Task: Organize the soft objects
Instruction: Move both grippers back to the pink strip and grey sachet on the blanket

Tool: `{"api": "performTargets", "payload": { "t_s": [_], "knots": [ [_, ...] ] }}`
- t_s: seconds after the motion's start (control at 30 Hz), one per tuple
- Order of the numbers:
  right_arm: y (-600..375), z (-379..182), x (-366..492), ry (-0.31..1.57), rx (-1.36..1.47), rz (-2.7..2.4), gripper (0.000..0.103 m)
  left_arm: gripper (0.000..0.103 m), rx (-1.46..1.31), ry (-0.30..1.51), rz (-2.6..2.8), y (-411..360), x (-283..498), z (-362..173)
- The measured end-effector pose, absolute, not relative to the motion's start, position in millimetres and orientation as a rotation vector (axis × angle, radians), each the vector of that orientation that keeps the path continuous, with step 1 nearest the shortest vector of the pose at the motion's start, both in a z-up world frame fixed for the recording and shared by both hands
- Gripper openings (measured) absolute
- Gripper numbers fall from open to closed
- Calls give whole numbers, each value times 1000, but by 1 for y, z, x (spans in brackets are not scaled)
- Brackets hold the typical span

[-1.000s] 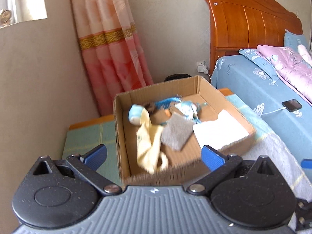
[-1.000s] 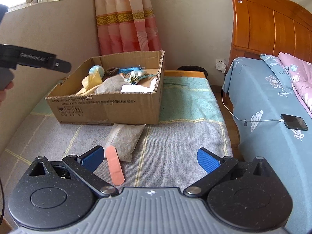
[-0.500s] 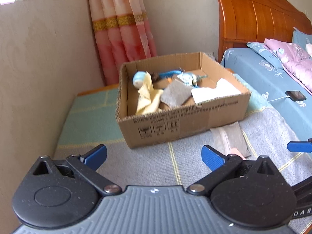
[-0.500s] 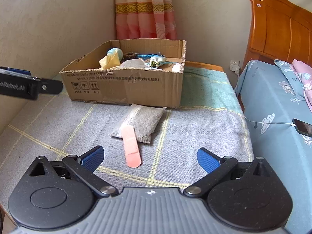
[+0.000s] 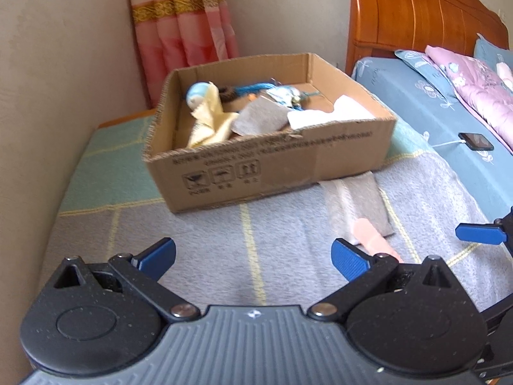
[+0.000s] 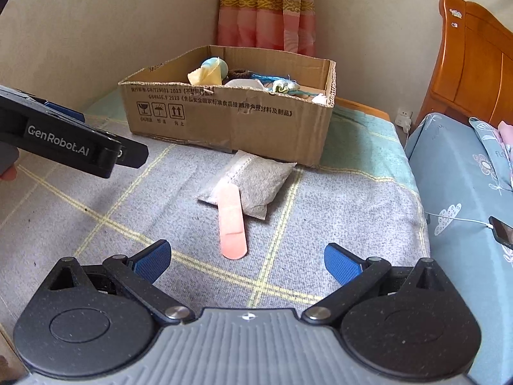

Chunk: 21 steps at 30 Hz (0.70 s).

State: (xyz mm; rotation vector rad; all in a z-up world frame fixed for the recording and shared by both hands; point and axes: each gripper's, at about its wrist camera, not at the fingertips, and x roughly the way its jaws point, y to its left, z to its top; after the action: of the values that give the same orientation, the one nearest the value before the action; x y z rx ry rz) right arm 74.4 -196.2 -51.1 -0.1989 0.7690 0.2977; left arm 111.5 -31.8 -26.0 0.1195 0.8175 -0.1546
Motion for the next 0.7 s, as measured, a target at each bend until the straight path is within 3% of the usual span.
{"api": "performTargets", "payload": {
  "t_s": [0.7],
  "knots": [
    [-246, -58, 50, 729, -198, 342, 103, 102, 126, 897, -150, -116, 129, -49]
  ]
}}
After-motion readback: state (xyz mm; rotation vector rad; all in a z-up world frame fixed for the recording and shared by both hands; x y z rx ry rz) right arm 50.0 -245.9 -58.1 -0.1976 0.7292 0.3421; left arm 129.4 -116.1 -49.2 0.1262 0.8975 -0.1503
